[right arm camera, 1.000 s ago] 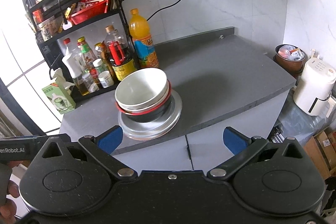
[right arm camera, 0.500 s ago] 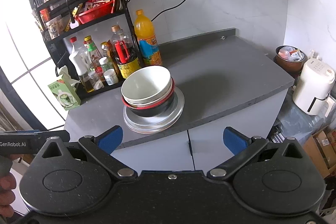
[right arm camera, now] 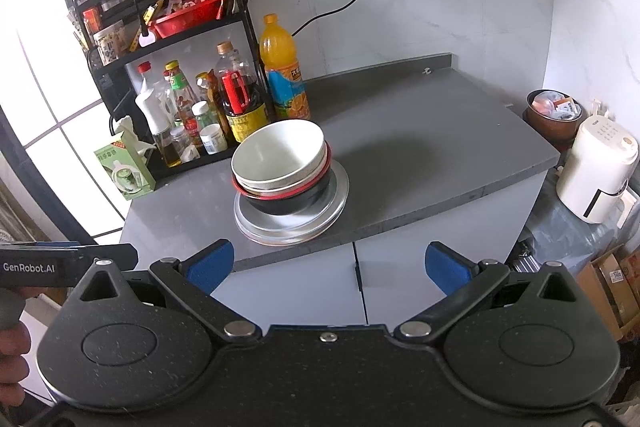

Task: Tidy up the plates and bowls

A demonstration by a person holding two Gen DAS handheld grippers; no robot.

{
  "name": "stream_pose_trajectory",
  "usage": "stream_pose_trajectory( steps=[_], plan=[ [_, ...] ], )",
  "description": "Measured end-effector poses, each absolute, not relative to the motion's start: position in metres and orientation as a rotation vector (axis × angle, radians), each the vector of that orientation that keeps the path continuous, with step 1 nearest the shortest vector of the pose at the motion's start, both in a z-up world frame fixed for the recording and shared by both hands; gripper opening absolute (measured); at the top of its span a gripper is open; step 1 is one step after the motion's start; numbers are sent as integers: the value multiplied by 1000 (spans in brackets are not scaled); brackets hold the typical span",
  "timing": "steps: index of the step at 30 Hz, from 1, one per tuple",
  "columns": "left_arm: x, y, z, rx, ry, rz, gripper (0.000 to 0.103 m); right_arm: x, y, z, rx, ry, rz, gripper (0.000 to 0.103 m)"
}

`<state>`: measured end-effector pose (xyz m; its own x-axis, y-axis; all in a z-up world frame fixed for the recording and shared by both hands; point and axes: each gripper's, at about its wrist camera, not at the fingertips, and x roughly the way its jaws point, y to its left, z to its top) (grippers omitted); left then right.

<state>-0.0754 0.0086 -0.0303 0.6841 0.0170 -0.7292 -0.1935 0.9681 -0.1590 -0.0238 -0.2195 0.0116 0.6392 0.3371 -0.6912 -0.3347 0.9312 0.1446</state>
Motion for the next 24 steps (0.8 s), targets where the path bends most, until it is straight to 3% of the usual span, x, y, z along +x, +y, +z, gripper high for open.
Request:
stream_pose_trajectory(
  steps=[24],
  plan=[
    [-70, 7, -31, -226, 817, 134, 102, -18, -222, 9, 5, 787, 383, 103]
  ],
)
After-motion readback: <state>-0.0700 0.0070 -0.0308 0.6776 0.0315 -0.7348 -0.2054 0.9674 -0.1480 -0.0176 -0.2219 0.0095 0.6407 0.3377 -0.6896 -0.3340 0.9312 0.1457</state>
